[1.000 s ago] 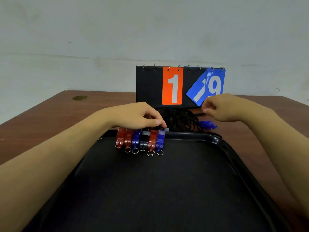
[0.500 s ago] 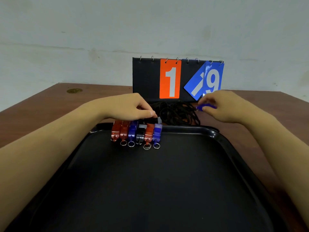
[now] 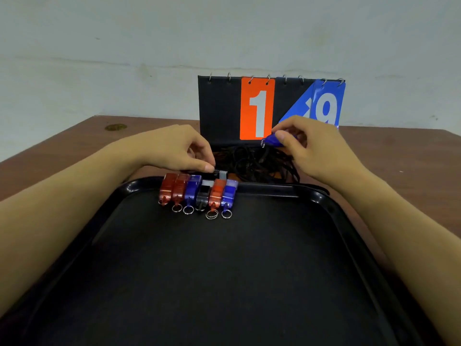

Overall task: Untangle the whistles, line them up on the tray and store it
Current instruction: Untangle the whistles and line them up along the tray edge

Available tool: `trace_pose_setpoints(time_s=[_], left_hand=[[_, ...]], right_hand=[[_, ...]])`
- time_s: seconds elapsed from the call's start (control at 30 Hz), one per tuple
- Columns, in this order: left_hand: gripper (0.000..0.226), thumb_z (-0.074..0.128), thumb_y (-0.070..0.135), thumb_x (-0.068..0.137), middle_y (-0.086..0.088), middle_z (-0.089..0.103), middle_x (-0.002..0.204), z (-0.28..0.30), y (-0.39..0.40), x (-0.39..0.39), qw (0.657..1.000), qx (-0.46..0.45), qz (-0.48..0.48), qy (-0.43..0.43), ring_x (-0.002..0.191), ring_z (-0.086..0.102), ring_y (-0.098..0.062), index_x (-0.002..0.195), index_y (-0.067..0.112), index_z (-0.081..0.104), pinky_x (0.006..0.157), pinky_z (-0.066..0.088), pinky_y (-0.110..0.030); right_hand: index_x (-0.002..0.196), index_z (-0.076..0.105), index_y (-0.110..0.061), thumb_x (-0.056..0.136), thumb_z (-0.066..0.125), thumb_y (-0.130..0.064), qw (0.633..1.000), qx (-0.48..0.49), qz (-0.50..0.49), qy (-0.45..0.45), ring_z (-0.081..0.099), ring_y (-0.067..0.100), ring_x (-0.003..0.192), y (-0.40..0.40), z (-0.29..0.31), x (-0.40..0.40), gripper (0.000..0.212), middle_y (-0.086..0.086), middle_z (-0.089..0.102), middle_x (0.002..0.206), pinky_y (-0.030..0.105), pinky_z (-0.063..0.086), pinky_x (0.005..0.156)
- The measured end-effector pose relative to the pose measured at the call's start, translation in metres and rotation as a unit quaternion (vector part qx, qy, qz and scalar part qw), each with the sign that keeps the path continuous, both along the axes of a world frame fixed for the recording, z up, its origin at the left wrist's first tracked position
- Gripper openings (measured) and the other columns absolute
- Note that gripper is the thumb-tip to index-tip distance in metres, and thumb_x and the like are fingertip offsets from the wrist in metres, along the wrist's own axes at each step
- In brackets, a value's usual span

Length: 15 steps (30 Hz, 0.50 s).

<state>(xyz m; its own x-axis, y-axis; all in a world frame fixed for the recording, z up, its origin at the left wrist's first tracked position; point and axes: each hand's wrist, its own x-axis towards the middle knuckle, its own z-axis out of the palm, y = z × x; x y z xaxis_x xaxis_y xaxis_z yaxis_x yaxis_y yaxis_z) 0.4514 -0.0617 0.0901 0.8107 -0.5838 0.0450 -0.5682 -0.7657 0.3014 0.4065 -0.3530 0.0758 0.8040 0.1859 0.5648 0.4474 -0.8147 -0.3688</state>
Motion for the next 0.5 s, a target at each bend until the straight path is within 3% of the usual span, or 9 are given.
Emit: trace_pose_setpoints(time_s=[0.13,0.2,0.27,0.43,0.5], left_hand=[[0.019,0.072,0.034,0.094,0.025,0.071,0.102,0.0,0.008,0.002,1.0,-0.009,0.005,-0.005,0.09,0.061,0.022,0.113,0.034,0.075,0.086,0.049,-0.013],[0.023,0.069,0.037,0.096,0.026,0.07,0.107,0.001,0.009,-0.001,1.0,-0.009,-0.004,0.005,0.096,0.06,0.021,0.119,0.036,0.073,0.089,0.05,-0.013],[0.028,0.066,0.045,0.095,0.027,0.068,0.114,0.0,0.008,-0.004,1.0,-0.008,-0.014,0.019,0.1,0.06,0.019,0.122,0.04,0.071,0.082,0.047,-0.007],[0.028,0.07,0.045,0.092,0.018,0.073,0.116,-0.001,0.009,-0.004,0.999,0.002,-0.012,0.031,0.103,0.065,0.005,0.119,0.042,0.074,0.086,0.049,-0.014],[0.027,0.073,0.043,0.091,0.017,0.074,0.112,-0.002,0.01,-0.002,0.999,-0.001,-0.013,0.034,0.1,0.066,0.006,0.117,0.04,0.074,0.087,0.05,-0.015]], right_hand=[[0.114,0.07,-0.025,0.102,0.055,-0.036,1.0,0.013,0.02,0.017,0.063,0.007,0.099,-0.004,-0.007,0.0,0.022,-0.009,0.072,0.106,0.018,0.049,0.087],[0.11,0.069,-0.027,0.102,0.054,-0.039,0.999,0.032,0.024,0.026,0.062,0.005,0.096,-0.005,-0.007,-0.002,0.021,-0.011,0.071,0.101,0.008,0.045,0.08],[0.105,0.069,-0.028,0.101,0.053,-0.044,0.998,0.045,0.018,0.032,0.061,0.005,0.091,-0.006,-0.005,-0.004,0.022,-0.012,0.07,0.095,0.002,0.04,0.069],[0.097,0.069,-0.029,0.099,0.058,-0.045,0.994,0.101,0.016,0.041,0.059,0.007,0.084,-0.009,-0.008,-0.012,0.02,-0.005,0.069,0.082,0.01,0.043,0.062],[0.098,0.069,-0.03,0.098,0.06,-0.044,0.992,0.106,0.017,0.062,0.062,0.003,0.073,-0.007,-0.01,-0.012,0.017,-0.007,0.069,0.075,0.01,0.044,0.06]])
